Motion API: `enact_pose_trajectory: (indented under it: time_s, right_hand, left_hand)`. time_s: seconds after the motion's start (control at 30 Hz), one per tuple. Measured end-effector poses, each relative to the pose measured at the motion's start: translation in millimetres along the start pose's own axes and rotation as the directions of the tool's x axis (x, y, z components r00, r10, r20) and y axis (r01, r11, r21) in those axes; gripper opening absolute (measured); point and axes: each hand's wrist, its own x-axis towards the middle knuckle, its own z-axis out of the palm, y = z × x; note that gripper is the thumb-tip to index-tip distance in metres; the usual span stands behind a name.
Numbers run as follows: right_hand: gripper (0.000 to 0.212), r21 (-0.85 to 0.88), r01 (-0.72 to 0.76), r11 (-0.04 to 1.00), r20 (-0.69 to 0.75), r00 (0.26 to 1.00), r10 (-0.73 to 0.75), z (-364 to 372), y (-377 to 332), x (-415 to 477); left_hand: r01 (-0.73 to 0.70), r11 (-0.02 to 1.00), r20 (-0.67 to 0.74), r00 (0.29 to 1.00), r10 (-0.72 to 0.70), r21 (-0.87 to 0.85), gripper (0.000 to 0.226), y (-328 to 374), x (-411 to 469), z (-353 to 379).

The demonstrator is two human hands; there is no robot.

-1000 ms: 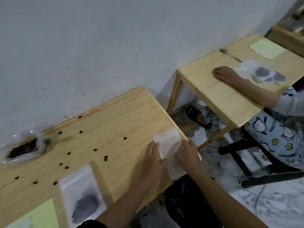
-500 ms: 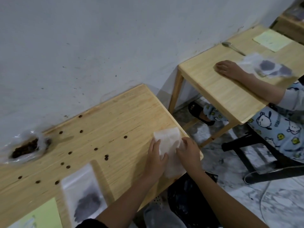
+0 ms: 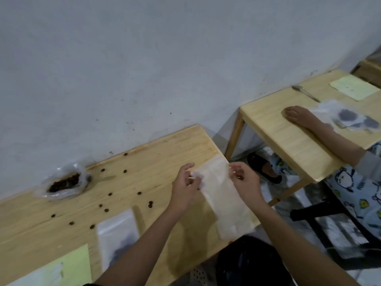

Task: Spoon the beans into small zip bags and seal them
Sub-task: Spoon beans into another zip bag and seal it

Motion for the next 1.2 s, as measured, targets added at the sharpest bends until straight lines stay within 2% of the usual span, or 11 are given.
enact_pose_trajectory:
  time_s: [0.07,0.2,0.3,0.37,0.43,0.57,0.7,0.9,1.2]
  right_hand:
    - [0.015,-0.014,0.088,0.996,0.084,0.993,-0.086,4.6,-21.1,8.1]
    - [0.014,-0.072,0.280,0.957,0.204,0.943,-0.261,28.5,-62.6,17.7]
    - [0.019,-0.140,0.441,0.886,0.164,0.893,-0.419,52.3,-86.7,17.6]
    - [0.019,-0.101,0.488,0.867,0.120,0.871,-0.476,67.0,-105.5,12.9]
    - [0.018,0.014,0.446,0.895,0.157,0.883,-0.443,80.6,-126.5,5.8]
    - [0.015,0.212,0.285,0.935,0.354,0.869,-0.345,103.4,-156.9,-5.3]
    - [0.014,0.410,0.076,0.909,0.439,0.857,-0.270,109.6,-175.4,-12.8]
    - [0.006,0.443,-0.028,0.896,0.542,0.805,-0.243,108.3,-186.5,-15.9]
    - [0.008,0.476,-0.134,0.869,0.571,0.799,-0.190,104.7,-184.9,-20.6]
  left_hand:
    - [0.008,1.000,0.053,0.999,-0.007,-0.018,0.023,17.6,6.6,-22.5]
    - [-0.017,0.998,0.137,0.990,0.009,0.057,0.017,48.7,10.5,-63.6]
    - [-0.052,0.997,0.044,0.998,0.049,0.055,0.016,65.2,4.6,-87.1]
    - [-0.099,0.993,-0.026,0.995,0.101,0.065,0.029,74.0,0.0,-100.6]
    - [-0.137,0.987,-0.083,0.986,0.143,0.079,0.029,83.5,-5.1,-109.9]
    - [-0.245,0.965,-0.113,0.960,0.255,0.091,0.017,99.4,-15.0,-115.6]
    - [-0.292,0.954,-0.147,0.943,0.299,0.070,0.028,102.5,-22.0,-121.2]
    - [-0.309,0.949,-0.175,0.933,0.315,0.065,0.039,98.9,-26.4,-130.8]
    - [-0.310,0.945,-0.199,0.925,0.325,0.103,0.043,93.9,-27.9,-127.2]
